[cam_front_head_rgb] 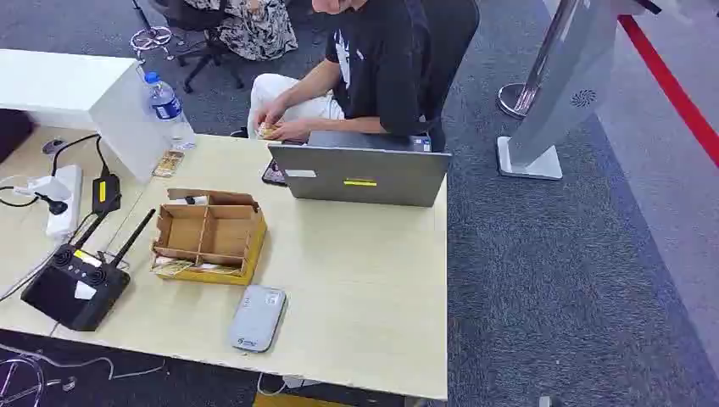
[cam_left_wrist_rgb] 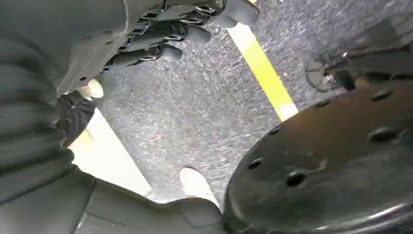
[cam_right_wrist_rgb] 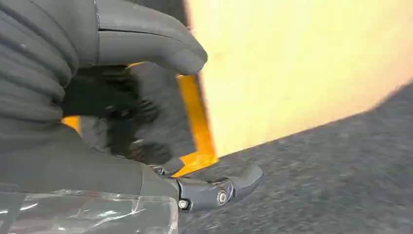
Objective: Pass the card to the sensor for recognition and then transmit it.
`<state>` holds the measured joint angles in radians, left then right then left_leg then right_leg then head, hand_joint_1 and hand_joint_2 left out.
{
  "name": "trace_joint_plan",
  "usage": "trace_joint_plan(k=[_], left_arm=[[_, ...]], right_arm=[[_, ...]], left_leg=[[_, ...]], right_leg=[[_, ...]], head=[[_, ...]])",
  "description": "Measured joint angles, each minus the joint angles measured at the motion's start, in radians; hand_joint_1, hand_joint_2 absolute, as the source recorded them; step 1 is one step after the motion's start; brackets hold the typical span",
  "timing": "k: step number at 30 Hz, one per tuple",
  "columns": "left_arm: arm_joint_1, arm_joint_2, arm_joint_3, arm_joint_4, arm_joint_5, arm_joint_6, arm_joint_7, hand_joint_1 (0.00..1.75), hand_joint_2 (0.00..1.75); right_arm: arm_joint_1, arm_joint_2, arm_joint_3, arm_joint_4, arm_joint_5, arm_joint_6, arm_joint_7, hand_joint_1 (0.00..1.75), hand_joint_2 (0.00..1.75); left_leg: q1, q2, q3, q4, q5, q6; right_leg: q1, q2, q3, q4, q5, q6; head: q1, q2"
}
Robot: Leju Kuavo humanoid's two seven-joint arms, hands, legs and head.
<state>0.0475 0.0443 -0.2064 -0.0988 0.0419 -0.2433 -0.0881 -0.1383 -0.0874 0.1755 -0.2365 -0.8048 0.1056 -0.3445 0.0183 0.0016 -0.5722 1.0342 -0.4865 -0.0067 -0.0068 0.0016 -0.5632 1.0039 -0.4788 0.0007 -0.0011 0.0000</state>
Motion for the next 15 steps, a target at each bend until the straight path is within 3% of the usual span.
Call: trace_joint_plan(k=[6,15], left_arm=[[-0.009,0.032,0.07,0.0,0.127,-0.027,-0.085,0.0,1.75],[-0.027,0.087,0.274,-0.027,0.343,-0.052,-0.217,0.0,1.75]], right_arm=[[-0.005,-0.013,0.0,0.013,-0.054,0.023,-0.027,0.0,1.75],[-0.005,-0.023,-0.012,0.024,-0.1,0.05,-0.051,0.0,1.75]], left_leg=[[0.0,0.0,0.0,0.0,0.0,0.0],[0.001,0.0,0.0,0.0,0.0,0.0]], right_leg=[[0.0,0.0,0.0,0.0,0.0,0.0],[0.0,0.0,0.0,0.0,0.0,0.0]], head=[[-0.001,0.0],[0.0,0.0]])
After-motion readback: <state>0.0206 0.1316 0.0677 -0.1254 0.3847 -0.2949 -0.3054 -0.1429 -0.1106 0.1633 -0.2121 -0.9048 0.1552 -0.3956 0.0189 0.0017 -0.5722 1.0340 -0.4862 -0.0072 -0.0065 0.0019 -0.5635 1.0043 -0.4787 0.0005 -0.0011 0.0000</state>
